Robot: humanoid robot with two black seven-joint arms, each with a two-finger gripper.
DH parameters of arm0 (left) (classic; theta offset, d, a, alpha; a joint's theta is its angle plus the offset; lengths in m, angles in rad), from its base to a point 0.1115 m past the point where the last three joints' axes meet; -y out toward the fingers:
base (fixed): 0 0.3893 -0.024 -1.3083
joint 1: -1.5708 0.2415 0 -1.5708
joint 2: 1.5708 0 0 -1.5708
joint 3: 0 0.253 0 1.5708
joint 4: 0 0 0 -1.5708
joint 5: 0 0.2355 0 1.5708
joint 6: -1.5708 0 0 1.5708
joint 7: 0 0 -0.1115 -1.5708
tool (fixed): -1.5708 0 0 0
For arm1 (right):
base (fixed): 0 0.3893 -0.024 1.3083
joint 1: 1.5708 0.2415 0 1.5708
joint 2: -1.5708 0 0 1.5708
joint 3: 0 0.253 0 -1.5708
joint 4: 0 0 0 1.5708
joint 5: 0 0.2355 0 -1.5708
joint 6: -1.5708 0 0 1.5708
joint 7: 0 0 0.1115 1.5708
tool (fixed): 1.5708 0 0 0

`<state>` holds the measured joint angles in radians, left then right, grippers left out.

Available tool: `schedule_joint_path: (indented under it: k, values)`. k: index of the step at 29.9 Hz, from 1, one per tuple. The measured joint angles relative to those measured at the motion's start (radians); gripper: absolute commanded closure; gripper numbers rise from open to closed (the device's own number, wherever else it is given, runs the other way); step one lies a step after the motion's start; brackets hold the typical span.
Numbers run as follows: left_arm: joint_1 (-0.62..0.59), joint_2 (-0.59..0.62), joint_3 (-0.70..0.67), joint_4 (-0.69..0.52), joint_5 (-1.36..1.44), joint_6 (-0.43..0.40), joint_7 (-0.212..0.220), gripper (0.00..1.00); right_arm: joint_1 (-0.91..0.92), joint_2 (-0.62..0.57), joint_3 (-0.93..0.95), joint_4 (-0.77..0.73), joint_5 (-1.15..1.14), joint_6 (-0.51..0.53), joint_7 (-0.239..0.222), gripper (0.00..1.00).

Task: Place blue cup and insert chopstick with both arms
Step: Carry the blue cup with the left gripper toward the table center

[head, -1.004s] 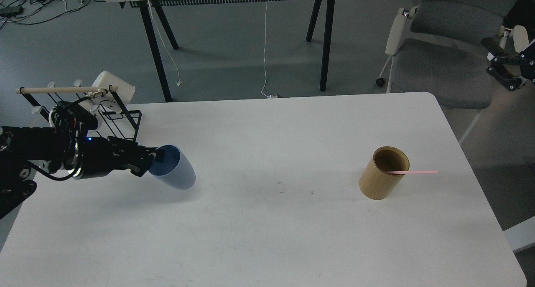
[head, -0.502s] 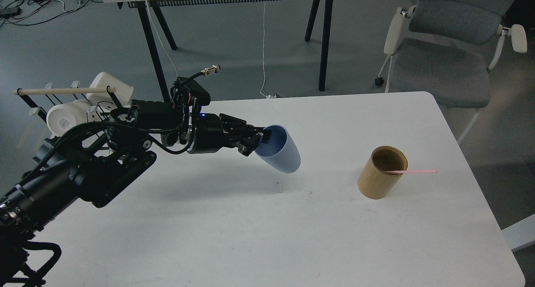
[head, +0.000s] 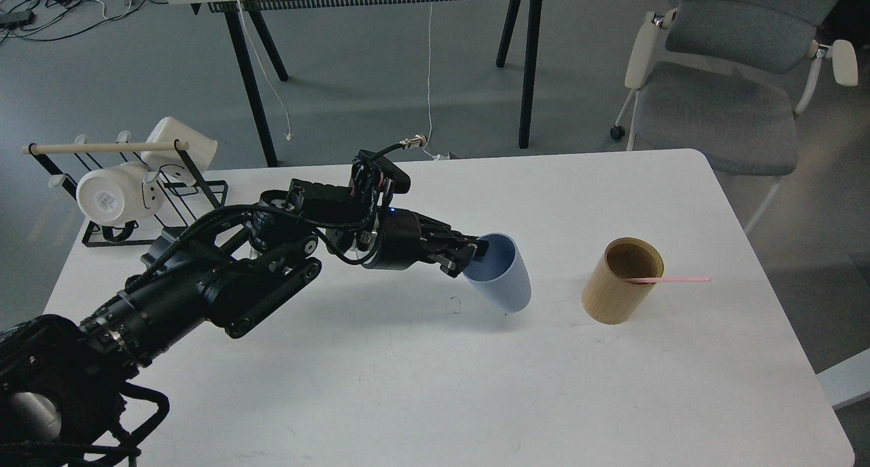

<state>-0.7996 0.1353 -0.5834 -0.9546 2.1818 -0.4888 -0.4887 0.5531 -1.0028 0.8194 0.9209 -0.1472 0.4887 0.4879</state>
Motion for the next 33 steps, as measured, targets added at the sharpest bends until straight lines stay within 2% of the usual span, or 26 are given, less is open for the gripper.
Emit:
schedule_joint_path:
  k: [8,17,26,33]
  values:
    - [0.0,0.01,0.001,0.049,0.0,0.0,0.0,1.0,-0.014,-0.002,0.0,-0.009,0.0,0.0,0.0,0.01]
    - [-0.009,0.095,0.002,0.049,0.0,0.0,0.0,1.0,-0.019,0.001,0.002,-0.004,0.0,0.0,0.0,0.01]
    - [0.007,0.114,0.0,0.034,0.0,0.011,0.0,1.0,-0.018,0.001,0.003,-0.007,0.0,0.0,0.0,0.01]
    - [0.018,0.081,-0.001,-0.031,0.0,0.05,0.0,1.0,-0.018,-0.001,0.003,-0.007,0.0,0.0,0.0,0.01]
